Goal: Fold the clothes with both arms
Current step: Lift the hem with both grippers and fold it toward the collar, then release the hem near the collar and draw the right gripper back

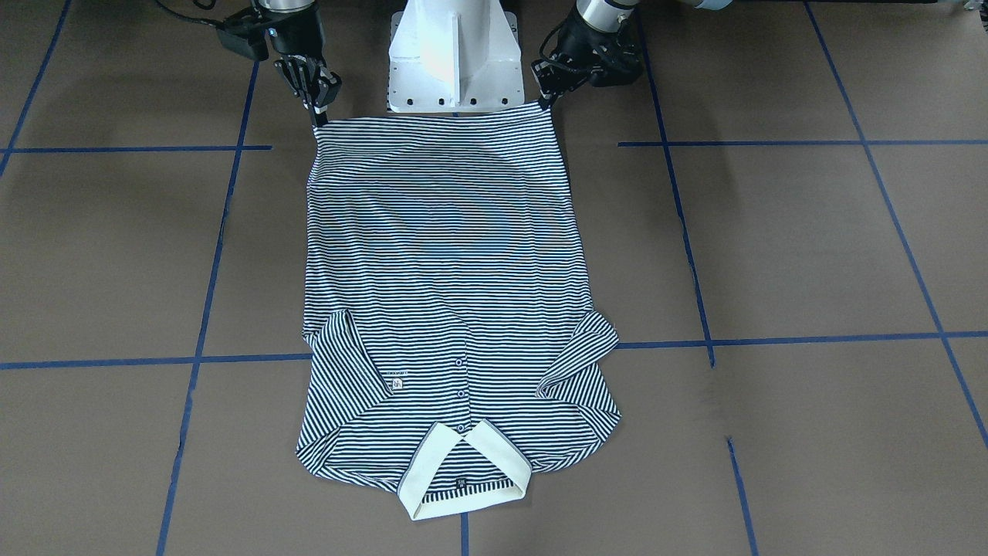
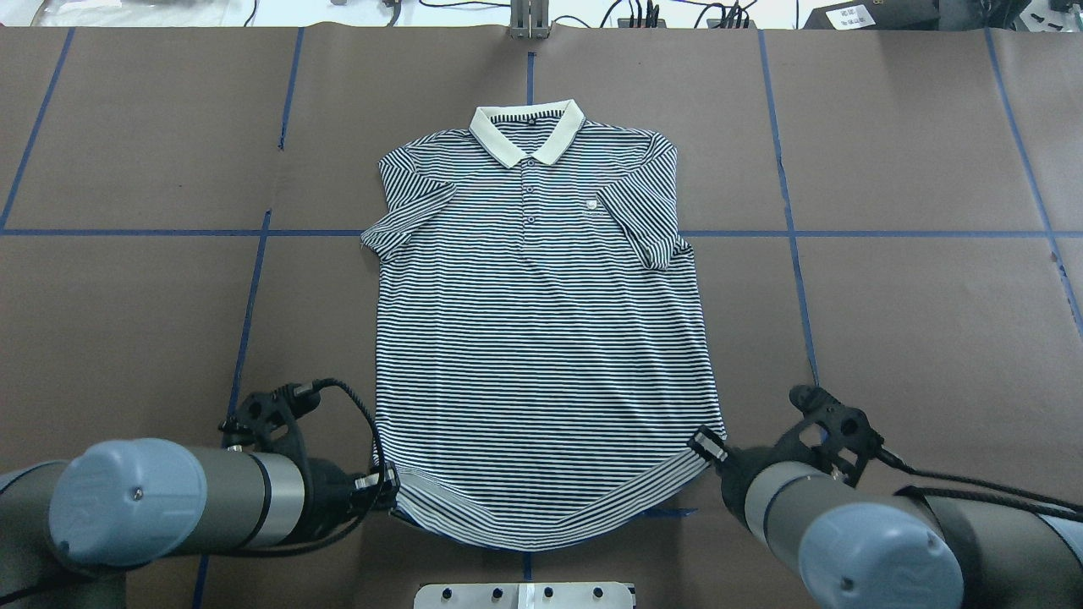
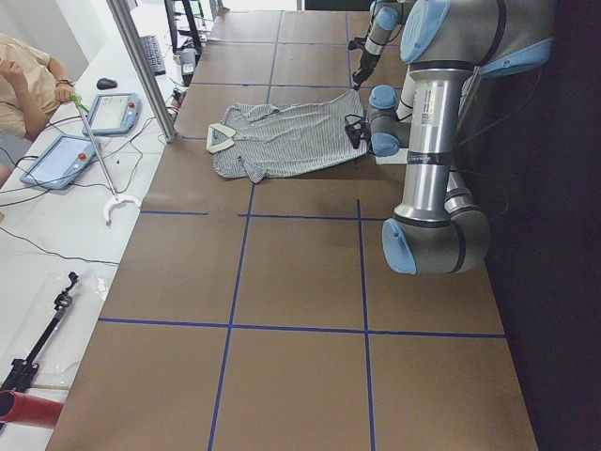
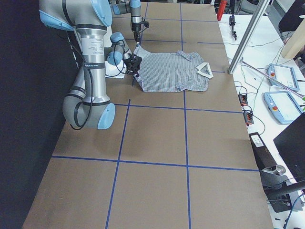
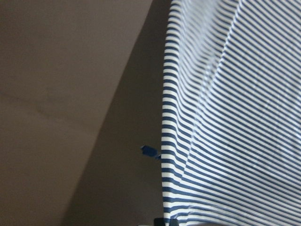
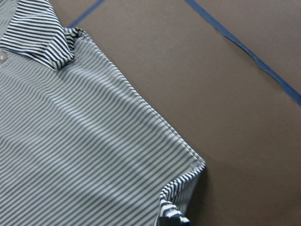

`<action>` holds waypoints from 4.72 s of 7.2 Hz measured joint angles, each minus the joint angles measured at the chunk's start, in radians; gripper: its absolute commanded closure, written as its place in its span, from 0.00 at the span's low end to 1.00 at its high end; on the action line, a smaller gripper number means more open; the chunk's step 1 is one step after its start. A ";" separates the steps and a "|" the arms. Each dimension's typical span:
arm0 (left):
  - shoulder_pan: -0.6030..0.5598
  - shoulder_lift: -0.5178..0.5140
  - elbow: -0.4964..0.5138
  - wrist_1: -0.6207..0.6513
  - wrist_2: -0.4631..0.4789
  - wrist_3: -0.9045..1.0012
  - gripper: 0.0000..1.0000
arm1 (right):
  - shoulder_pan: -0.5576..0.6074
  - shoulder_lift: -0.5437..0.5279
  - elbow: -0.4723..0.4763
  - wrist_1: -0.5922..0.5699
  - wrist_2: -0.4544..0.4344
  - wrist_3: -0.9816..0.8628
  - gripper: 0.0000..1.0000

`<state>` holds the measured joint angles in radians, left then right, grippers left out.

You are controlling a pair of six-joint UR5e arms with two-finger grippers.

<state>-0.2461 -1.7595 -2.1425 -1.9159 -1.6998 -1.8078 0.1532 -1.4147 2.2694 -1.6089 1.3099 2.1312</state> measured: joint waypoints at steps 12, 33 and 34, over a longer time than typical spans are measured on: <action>-0.506 -0.464 0.801 -0.165 0.059 0.557 1.00 | 0.633 0.630 -1.075 0.366 0.326 -0.439 1.00; -0.522 -0.489 0.872 -0.374 0.070 0.551 0.63 | 0.406 0.215 -0.579 0.362 0.339 -0.263 0.39; -0.523 -0.489 0.871 -0.374 0.070 0.550 0.63 | 0.403 0.215 -0.581 0.362 0.339 -0.264 0.47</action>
<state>-0.7687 -2.2488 -1.2715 -2.2895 -1.6293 -1.2573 0.5562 -1.2002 1.6883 -1.2471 1.6491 1.8674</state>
